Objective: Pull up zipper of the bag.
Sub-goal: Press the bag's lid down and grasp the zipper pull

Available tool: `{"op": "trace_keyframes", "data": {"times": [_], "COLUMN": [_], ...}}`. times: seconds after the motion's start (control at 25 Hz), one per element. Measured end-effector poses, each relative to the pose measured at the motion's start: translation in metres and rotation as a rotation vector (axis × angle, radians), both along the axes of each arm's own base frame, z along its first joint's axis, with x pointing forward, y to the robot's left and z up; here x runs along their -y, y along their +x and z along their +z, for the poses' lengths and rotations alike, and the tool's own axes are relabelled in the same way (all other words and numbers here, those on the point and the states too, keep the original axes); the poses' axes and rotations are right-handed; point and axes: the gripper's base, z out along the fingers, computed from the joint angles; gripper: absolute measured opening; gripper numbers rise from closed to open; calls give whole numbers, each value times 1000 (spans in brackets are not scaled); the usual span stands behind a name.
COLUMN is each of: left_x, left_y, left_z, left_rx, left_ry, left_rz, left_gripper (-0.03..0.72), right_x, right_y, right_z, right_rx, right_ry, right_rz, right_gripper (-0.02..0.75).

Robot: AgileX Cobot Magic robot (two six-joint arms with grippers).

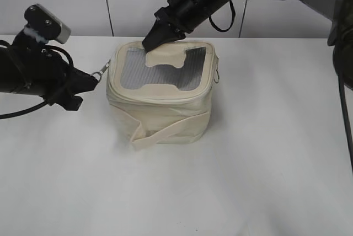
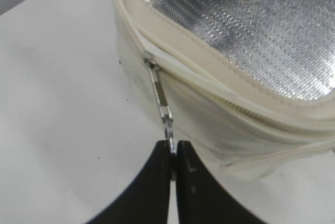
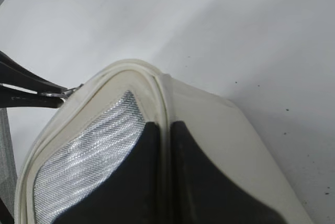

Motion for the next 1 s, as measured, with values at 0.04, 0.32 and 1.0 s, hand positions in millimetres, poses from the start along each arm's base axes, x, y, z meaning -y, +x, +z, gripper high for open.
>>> {"op": "trace_keyframes", "data": {"times": [0.04,0.32,1.0], "left_x": [-1,-6,-8], "left_y": [-2,-28,-50], "left_z": [0,0,3], "left_rx": [-4,-42,-55], "left_ry": [-3,-30,9], "left_rz": [4,18,74], "left_gripper": [9,11,28], "right_x": [-1,-4,-4], "right_y": [0,-3,1], "right_z": [0,1,-1], "right_rx": [-1,-22,-43], "right_ry": [1,9,7], "right_rz": [0,-2,-63], "right_gripper": [46,46,45]}}
